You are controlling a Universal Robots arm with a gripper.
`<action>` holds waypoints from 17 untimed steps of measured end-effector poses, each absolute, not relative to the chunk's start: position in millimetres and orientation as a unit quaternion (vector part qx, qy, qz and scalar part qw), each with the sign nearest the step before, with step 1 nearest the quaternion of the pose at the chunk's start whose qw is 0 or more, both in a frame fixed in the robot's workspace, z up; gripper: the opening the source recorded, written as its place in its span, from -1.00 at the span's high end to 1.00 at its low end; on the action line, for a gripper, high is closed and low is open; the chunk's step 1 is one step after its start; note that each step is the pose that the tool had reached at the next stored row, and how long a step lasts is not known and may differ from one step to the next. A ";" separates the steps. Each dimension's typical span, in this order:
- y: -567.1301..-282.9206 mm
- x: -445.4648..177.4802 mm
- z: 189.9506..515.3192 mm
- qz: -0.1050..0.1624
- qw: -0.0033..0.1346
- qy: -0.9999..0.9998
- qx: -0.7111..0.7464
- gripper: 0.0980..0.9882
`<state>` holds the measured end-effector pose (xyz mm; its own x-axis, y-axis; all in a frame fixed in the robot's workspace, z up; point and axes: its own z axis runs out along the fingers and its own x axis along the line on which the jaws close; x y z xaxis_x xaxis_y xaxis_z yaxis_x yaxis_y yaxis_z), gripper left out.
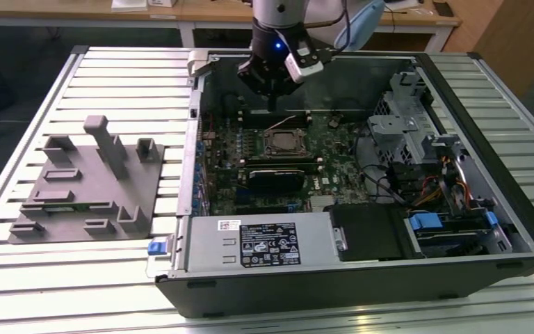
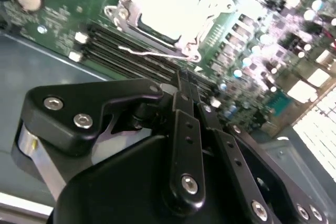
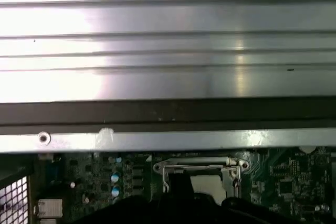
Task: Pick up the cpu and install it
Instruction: 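Install the first cpu locking lever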
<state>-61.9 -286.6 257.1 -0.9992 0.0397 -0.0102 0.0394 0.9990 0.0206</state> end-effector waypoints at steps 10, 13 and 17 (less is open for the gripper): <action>-295.1 -61.5 254.7 0.035 0.005 0.999 0.020 0.98; -295.2 -60.4 250.8 0.036 0.005 0.999 0.018 0.98; -295.1 -57.6 247.5 0.038 0.005 0.999 0.017 0.98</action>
